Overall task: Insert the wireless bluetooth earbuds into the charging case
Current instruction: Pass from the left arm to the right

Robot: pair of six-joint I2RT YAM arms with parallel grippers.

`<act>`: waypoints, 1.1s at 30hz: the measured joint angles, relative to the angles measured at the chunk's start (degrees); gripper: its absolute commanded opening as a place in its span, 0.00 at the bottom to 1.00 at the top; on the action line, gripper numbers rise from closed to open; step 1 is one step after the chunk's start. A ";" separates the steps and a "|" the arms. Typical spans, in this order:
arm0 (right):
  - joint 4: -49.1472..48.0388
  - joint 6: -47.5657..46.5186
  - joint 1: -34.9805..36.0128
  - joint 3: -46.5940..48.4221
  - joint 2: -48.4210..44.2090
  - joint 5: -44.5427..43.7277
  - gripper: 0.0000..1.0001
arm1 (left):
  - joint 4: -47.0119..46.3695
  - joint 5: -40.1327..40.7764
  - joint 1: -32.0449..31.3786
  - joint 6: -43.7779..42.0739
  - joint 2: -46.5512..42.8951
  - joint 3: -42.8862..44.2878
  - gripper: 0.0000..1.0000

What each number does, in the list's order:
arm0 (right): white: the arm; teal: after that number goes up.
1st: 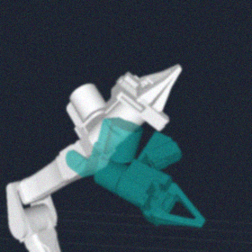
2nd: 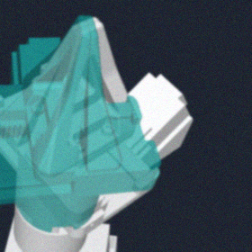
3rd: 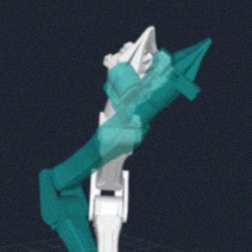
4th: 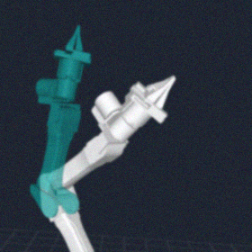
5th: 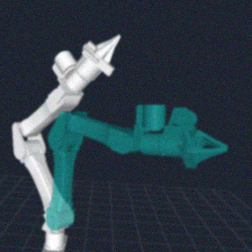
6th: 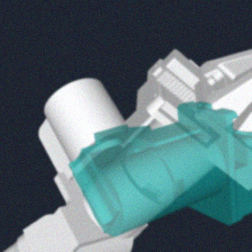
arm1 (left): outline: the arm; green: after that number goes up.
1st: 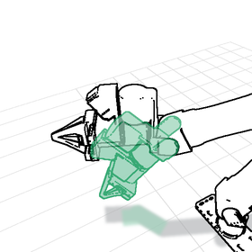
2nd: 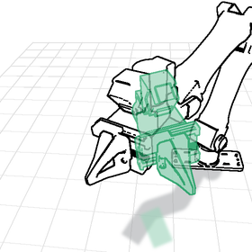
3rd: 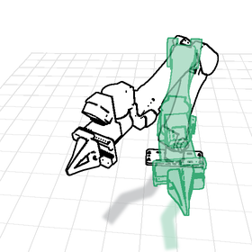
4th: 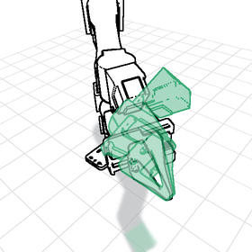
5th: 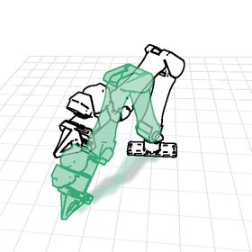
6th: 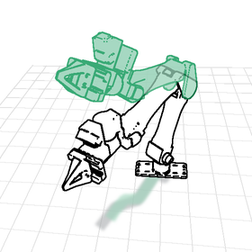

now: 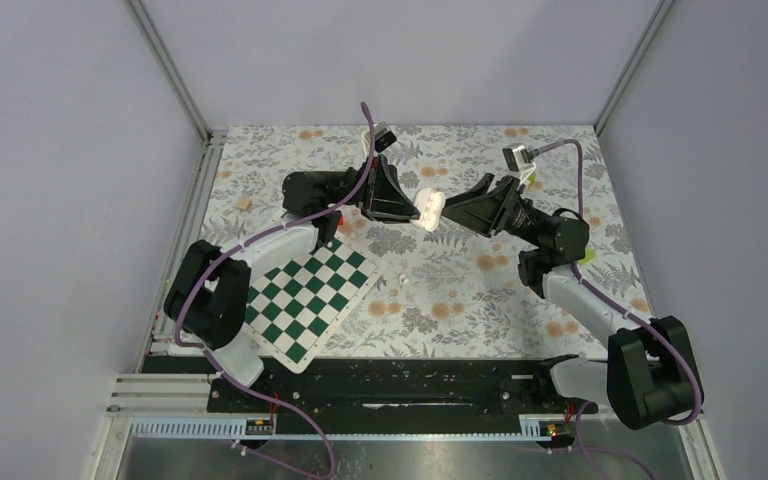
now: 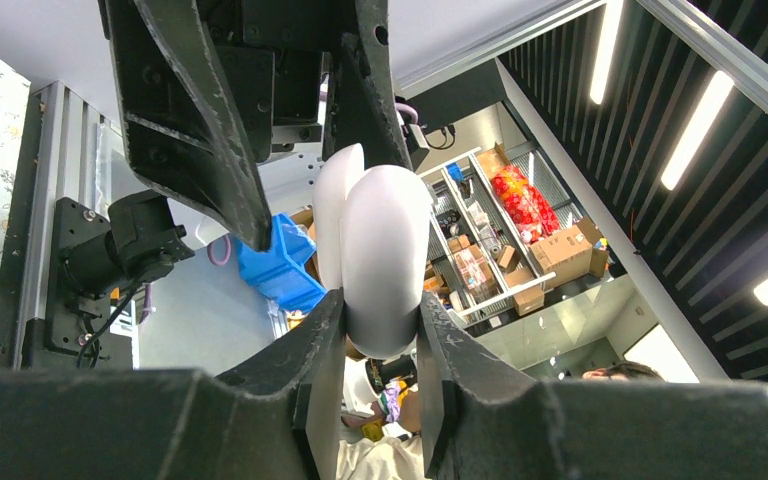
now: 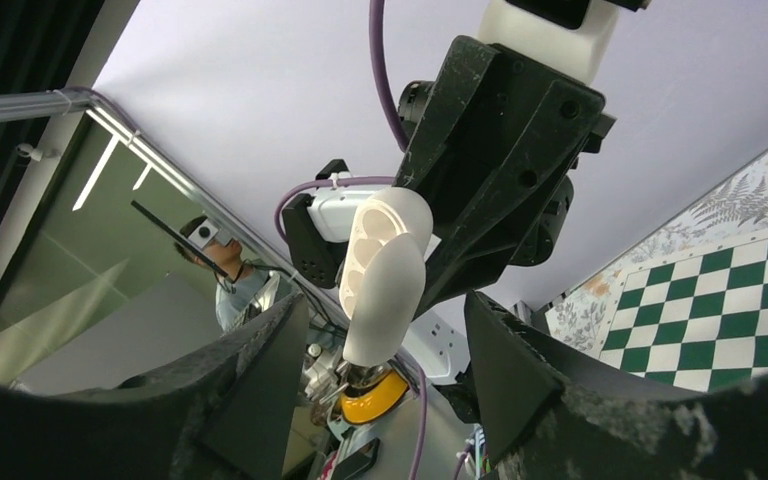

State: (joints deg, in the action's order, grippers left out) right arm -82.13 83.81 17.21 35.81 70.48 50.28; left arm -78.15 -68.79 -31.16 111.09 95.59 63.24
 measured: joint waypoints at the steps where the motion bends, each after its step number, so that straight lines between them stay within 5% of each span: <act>1: 0.02 0.04 0.31 0.35 0.28 0.31 0.64 | 0.00 0.00 0.00 0.00 0.00 0.00 0.00; 19: -0.11 0.11 2.95 2.54 3.19 1.73 0.50 | -0.04 0.00 0.00 -0.02 -0.79 0.00 0.00; 33: -0.55 0.26 2.99 2.54 1.49 1.73 0.49 | -0.04 0.00 0.00 -0.02 -0.81 -0.09 0.00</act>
State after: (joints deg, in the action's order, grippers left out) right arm -82.67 84.07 20.21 38.35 71.96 52.01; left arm -78.19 -68.79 -31.16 111.07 94.78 63.16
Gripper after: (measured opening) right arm 0.502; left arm 0.266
